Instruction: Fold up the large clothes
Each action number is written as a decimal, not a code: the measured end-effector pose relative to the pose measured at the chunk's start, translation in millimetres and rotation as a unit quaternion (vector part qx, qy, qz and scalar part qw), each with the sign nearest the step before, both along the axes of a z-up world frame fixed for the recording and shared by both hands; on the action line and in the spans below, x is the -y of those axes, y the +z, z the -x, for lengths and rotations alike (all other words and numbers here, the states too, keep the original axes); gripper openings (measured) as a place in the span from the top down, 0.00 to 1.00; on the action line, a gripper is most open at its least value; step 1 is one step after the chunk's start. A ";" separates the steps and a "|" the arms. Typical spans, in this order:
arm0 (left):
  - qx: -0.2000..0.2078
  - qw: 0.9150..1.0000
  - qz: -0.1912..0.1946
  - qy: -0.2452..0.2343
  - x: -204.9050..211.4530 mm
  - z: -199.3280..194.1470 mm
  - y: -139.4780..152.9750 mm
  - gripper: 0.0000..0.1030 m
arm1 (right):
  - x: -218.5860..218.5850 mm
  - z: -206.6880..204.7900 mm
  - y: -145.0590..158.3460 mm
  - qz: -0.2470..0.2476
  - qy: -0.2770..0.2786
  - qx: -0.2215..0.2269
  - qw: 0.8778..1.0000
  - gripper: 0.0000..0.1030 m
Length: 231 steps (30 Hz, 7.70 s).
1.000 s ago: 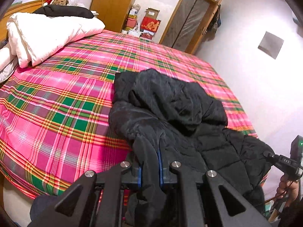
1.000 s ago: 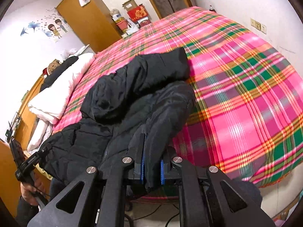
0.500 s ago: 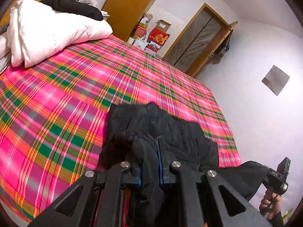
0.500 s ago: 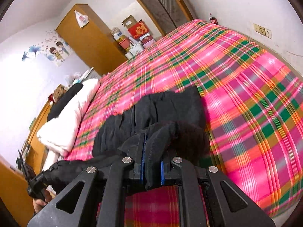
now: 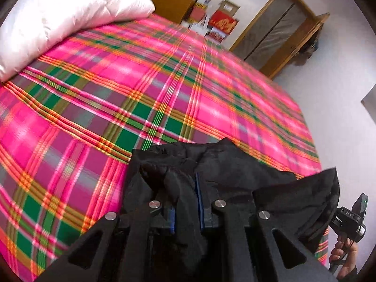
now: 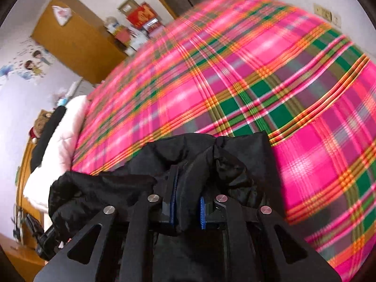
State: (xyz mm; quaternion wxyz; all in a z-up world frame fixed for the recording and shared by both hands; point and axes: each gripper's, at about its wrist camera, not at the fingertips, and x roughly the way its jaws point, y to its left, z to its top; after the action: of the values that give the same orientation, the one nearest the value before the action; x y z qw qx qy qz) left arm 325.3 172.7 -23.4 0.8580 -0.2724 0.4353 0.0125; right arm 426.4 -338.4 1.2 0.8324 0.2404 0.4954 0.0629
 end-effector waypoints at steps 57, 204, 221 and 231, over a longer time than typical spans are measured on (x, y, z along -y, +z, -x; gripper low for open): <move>0.001 0.990 -0.135 -0.033 15.0 -53.0 -43.1 0.84 | -37.6 -42.4 -41.2 0.226 0.117 0.011 0.967 0.88; 0.108 0.973 -0.143 -0.148 125.0 -28.8 14.3 0.64 | -148.2 17.7 -2.5 0.197 0.173 0.145 0.954 0.51; 0.059 0.970 -0.173 -0.161 157.6 -55.5 -55.0 0.64 | -152.2 -2.2 -68.4 0.213 0.177 0.129 0.952 0.51; 0.065 0.969 -0.180 -0.157 158.9 -51.8 -56.1 0.64 | -151.9 2.0 -69.6 0.212 0.174 0.138 0.952 0.51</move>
State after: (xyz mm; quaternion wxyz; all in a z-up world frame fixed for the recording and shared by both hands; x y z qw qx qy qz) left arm 377.1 13.8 -79.5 0.9103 -0.0423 0.4070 -0.0622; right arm 424.4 -186.5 -68.4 0.9007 -0.0428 0.4115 0.1325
